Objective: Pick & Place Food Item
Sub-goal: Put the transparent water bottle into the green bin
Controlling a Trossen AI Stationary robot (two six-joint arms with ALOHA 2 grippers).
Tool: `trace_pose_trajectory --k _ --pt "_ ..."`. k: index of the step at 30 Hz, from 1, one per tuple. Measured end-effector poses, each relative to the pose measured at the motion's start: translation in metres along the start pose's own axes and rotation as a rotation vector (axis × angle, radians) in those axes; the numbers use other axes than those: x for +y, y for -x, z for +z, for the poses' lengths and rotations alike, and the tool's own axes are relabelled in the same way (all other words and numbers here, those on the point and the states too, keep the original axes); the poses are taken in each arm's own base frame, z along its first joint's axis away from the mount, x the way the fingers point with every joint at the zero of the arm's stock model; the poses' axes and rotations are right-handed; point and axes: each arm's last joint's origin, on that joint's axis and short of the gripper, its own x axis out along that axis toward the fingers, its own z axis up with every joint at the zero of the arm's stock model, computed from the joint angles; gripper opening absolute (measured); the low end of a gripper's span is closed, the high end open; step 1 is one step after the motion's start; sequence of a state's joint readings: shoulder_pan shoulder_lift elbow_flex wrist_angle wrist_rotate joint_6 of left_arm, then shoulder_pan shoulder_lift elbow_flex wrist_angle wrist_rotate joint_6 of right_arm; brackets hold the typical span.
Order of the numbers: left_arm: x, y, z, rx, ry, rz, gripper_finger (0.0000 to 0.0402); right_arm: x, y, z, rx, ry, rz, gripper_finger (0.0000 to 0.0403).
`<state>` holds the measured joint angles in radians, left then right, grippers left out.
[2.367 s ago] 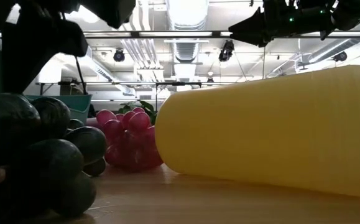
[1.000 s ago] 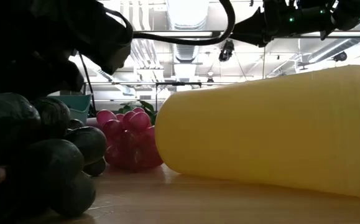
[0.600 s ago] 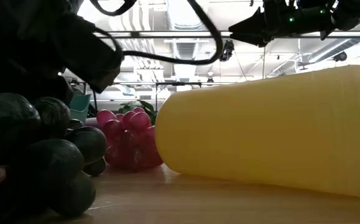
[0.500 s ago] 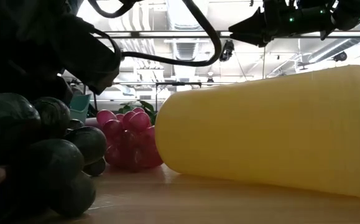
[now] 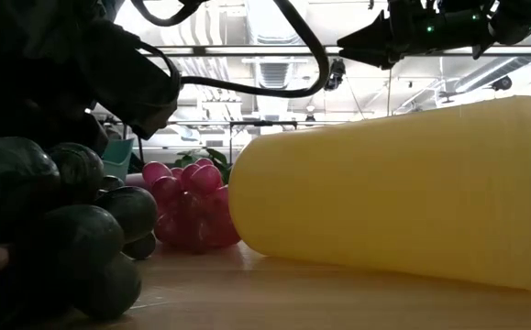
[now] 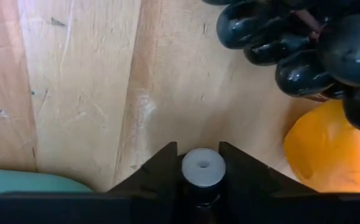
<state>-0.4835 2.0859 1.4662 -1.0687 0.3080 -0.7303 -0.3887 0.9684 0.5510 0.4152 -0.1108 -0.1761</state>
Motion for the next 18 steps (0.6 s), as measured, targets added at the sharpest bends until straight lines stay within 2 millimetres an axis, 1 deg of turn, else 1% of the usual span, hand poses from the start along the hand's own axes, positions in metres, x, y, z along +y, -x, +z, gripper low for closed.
trace_pose_trajectory --k 6,18 --pt "-0.0003 -0.0001 0.0003 -0.002 -0.001 -0.003 0.0078 -0.0001 0.0 0.0001 0.0 0.0 0.0 0.0305" --pt "-0.0015 0.0015 -0.0003 0.009 -0.005 -0.032 0.0072 0.0 0.0 0.0 0.0 0.0 0.0 0.0305"
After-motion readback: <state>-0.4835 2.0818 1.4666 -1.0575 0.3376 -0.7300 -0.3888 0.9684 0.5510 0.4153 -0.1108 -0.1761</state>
